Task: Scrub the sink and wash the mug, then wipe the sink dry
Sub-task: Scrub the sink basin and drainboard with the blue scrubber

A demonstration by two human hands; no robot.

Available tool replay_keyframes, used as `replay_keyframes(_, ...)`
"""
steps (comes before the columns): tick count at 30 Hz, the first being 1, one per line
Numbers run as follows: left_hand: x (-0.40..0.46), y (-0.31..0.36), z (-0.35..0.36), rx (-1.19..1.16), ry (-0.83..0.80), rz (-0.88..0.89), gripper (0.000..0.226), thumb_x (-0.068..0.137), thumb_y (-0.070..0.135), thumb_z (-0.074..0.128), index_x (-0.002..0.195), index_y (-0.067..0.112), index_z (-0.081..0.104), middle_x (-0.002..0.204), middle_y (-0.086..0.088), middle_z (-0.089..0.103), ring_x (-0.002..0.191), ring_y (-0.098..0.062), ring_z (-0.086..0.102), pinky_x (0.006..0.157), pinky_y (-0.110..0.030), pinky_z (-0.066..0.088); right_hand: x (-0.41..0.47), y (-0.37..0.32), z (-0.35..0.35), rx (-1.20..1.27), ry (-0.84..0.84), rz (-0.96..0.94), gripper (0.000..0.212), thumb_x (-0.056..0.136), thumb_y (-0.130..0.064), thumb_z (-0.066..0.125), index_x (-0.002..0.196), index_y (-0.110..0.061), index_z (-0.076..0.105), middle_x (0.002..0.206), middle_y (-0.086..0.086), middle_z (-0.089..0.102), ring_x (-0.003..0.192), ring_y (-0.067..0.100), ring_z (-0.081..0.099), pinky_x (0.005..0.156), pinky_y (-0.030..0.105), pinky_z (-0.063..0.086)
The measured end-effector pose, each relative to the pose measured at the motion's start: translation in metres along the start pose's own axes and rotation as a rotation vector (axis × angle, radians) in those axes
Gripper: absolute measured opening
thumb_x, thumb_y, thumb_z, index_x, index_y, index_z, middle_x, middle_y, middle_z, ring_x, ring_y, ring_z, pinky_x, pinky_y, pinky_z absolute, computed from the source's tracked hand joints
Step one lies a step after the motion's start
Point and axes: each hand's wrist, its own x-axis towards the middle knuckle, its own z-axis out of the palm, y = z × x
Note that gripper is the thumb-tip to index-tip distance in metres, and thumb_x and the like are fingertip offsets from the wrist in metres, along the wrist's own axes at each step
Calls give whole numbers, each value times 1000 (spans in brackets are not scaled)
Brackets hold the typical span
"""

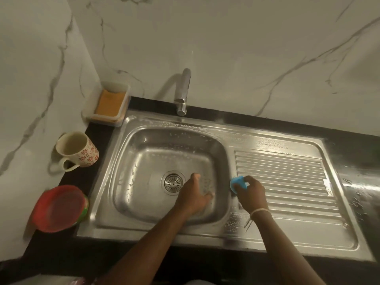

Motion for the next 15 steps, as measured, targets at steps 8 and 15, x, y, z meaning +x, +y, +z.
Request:
replay_keyframes(8, -19, -29, -12, -41, -42, -77, 84, 72, 44, 77, 139, 14, 37, 139, -4, 51, 123, -19, 53, 100, -32, 45, 89, -53, 11, -24, 97, -107, 40, 85, -16, 74, 121, 0, 64, 116, 23, 67, 106, 37, 64, 87, 32, 48)
replay_keyframes(15, -39, -41, -20, 43, 9, -140, 84, 72, 49, 75, 140, 20, 34, 138, -5, 52, 124, -20, 53, 101, -32, 44, 110, -72, 8, -11, 5, -126, 47, 86, -17, 75, 126, 2, 60, 125, 23, 62, 109, 38, 63, 95, 39, 53)
